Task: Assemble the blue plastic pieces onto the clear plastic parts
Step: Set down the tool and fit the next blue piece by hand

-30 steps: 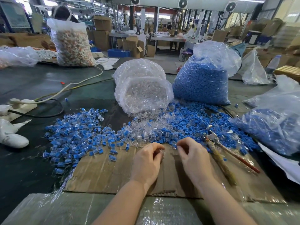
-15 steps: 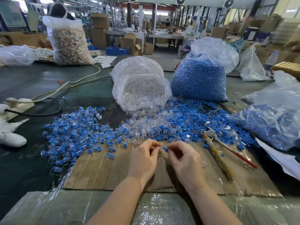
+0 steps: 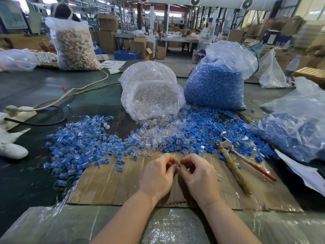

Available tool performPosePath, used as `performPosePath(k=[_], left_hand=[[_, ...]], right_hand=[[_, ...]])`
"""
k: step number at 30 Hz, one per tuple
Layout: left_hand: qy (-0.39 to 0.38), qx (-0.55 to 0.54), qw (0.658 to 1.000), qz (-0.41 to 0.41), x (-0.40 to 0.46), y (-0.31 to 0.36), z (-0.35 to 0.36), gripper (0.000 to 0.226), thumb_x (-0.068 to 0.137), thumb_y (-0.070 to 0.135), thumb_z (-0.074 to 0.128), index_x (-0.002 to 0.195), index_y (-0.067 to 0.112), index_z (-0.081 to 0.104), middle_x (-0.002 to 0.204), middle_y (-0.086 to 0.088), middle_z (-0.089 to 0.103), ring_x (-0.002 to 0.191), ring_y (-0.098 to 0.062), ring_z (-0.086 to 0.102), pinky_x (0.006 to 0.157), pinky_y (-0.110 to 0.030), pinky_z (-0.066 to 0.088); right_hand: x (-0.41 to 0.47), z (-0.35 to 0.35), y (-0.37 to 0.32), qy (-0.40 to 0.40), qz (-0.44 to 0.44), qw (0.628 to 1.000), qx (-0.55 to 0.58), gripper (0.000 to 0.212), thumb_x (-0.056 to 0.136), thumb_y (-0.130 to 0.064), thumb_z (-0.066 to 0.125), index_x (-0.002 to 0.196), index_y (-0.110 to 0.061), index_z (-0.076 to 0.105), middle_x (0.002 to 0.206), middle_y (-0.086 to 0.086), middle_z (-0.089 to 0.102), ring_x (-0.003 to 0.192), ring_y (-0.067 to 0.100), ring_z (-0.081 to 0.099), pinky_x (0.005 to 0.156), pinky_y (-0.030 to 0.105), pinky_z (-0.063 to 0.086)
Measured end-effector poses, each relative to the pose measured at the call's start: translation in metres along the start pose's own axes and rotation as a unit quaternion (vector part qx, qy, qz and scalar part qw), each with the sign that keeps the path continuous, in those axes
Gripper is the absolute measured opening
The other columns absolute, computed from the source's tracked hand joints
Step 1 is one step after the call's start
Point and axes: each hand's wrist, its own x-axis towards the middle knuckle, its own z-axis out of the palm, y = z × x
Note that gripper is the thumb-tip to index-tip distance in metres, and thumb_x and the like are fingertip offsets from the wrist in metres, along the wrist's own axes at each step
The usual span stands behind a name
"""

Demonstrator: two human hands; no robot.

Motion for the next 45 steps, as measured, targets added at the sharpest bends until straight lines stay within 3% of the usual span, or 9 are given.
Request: performPosePath(k=[6, 11, 15, 26, 39, 42, 45], left_hand=[[0.001, -0.029, 0.999, -0.02, 0.003, 0.0, 0.0, 0.014, 0.09, 0.01, 0.057, 0.089, 0.024, 0.061, 0.076, 0.014, 0.064, 0.074, 0.002, 0.06, 0.07, -0.011, 0.048], [0.01, -0.084, 0.995, -0.048, 0.003, -0.001, -0.002, 0.027, 0.092, 0.006, 0.052, 0.097, 0.033, 0.056, 0.081, 0.006, 0.067, 0.076, -0.001, 0.064, 0.073, -0.018, 0.053], [0.005, -0.083, 0.995, -0.049, 0.004, -0.001, -0.003, 0.024, 0.092, 0.01, 0.053, 0.095, 0.032, 0.06, 0.081, 0.006, 0.066, 0.073, -0.006, 0.062, 0.07, -0.022, 0.053], [-0.005, -0.092, 0.994, -0.057, 0.004, -0.001, -0.003, 0.015, 0.092, 0.015, 0.055, 0.093, 0.027, 0.062, 0.079, 0.003, 0.066, 0.074, -0.01, 0.063, 0.073, -0.03, 0.054], [0.006, -0.063, 0.997, -0.051, 0.007, -0.002, -0.002, 0.016, 0.088, 0.015, 0.061, 0.084, 0.031, 0.058, 0.072, 0.007, 0.063, 0.065, -0.004, 0.058, 0.06, -0.014, 0.046], [0.004, -0.086, 0.994, -0.062, 0.007, -0.002, -0.002, 0.016, 0.088, 0.014, 0.06, 0.084, 0.029, 0.057, 0.077, 0.001, 0.066, 0.072, -0.011, 0.062, 0.065, -0.016, 0.049], [0.003, -0.106, 0.992, -0.071, 0.008, -0.002, -0.002, 0.013, 0.089, 0.011, 0.058, 0.086, 0.024, 0.058, 0.08, -0.006, 0.066, 0.076, -0.016, 0.064, 0.072, -0.024, 0.052]], right_hand=[[0.0, 0.002, 0.003, 0.011, -0.012, 1.0, 0.021, 0.006, 0.079, -0.012, 0.072, 0.079, -0.015, 0.068, 0.075, -0.007, 0.066, 0.073, 0.012, 0.058, 0.069, 0.02, 0.042], [0.0, 0.003, 0.003, 0.018, -0.032, 0.999, 0.038, 0.015, 0.078, -0.005, 0.071, 0.09, -0.015, 0.069, 0.082, -0.009, 0.063, 0.079, 0.012, 0.057, 0.072, 0.026, 0.048], [0.001, 0.003, 0.004, -0.005, -0.034, 0.999, 0.041, 0.024, 0.077, -0.008, 0.073, 0.097, -0.021, 0.071, 0.084, -0.011, 0.06, 0.083, 0.007, 0.054, 0.075, 0.023, 0.046], [0.001, 0.002, 0.004, -0.011, -0.04, 0.999, 0.034, 0.021, 0.079, -0.012, 0.072, 0.097, -0.022, 0.073, 0.084, -0.006, 0.061, 0.083, 0.009, 0.054, 0.074, 0.028, 0.049], [0.001, 0.001, 0.002, -0.026, -0.051, 0.998, 0.016, 0.023, 0.078, -0.011, 0.073, 0.1, -0.018, 0.072, 0.085, -0.006, 0.061, 0.083, 0.011, 0.054, 0.077, 0.016, 0.041], [0.004, -0.007, 0.007, 0.033, -0.031, 0.998, -0.039, 0.021, 0.079, -0.01, 0.072, 0.099, -0.011, 0.07, 0.09, -0.001, 0.063, 0.087, 0.017, 0.056, 0.083, 0.028, 0.042], [0.011, -0.026, 0.018, 0.075, 0.089, 0.981, -0.159, 0.028, 0.086, -0.023, 0.063, 0.113, -0.013, 0.064, 0.109, 0.004, 0.063, 0.101, 0.021, 0.055, 0.092, 0.038, 0.037]])
